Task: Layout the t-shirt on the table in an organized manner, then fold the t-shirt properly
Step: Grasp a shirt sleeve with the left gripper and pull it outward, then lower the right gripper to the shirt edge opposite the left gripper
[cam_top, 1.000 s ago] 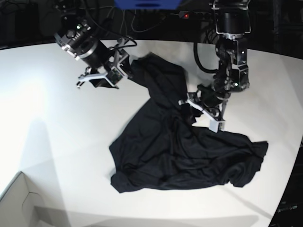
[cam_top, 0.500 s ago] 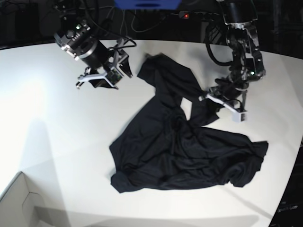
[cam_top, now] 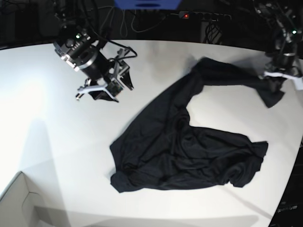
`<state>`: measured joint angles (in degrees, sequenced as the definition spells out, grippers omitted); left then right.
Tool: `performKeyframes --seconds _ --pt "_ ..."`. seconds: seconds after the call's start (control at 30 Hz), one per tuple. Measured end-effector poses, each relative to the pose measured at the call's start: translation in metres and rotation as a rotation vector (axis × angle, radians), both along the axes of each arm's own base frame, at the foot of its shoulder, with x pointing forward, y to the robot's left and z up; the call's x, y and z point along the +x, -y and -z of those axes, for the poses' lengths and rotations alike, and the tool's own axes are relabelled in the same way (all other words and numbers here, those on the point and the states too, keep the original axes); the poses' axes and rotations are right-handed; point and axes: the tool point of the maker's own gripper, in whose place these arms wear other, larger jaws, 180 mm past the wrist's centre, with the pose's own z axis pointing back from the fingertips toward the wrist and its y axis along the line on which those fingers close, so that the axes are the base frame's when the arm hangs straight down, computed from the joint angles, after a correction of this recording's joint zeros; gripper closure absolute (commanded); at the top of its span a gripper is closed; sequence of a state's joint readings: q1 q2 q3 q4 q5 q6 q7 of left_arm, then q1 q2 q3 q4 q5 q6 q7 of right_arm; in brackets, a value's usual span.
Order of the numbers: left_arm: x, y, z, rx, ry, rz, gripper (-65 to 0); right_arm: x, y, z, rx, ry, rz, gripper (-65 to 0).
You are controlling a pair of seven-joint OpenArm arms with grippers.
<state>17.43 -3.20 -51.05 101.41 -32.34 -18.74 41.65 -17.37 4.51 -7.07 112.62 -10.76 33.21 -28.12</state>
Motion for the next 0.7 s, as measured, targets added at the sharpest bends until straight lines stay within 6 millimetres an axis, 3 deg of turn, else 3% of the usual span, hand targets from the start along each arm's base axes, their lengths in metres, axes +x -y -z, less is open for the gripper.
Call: performKeyframes --seconds 0.1,0.17,0.3,0.53,0.6,0.7 --pt "-0.013 -0.035 -0.019 0.039 0.044 -0.085 -0.2 0.012 -0.011 -0.012 0.042 0.036 0.007 -30.7" --pt "-0.02 -0.045 -0.019 0.044 0.042 -0.119 -0.2 0.018 -0.014 -0.012 0.057 0.036 0.011 -30.7" --pt "-0.026 -0.05 -0.007 0.025 0.001 -0.124 -0.3 0.035 -0.022 0.006 0.078 -0.005 0.014 -30.7" --pt "-0.027 -0.052 0.002 0.01 -0.014 -0.132 -0.6 0.075 -0.018 0.034 0.047 -0.066 0.024 -34.4" --pt "-0.023 -0.052 0.0 0.009 -0.003 -0.133 -3.4 0.088 -0.017 0.035 0.042 -0.065 0.025 -34.8" --pt "-0.015 -0.048 0.0 -0.013 -0.016 -0.117 -15.6 0.11 -0.017 0.031 0.038 -0.054 0.024 -35.1"
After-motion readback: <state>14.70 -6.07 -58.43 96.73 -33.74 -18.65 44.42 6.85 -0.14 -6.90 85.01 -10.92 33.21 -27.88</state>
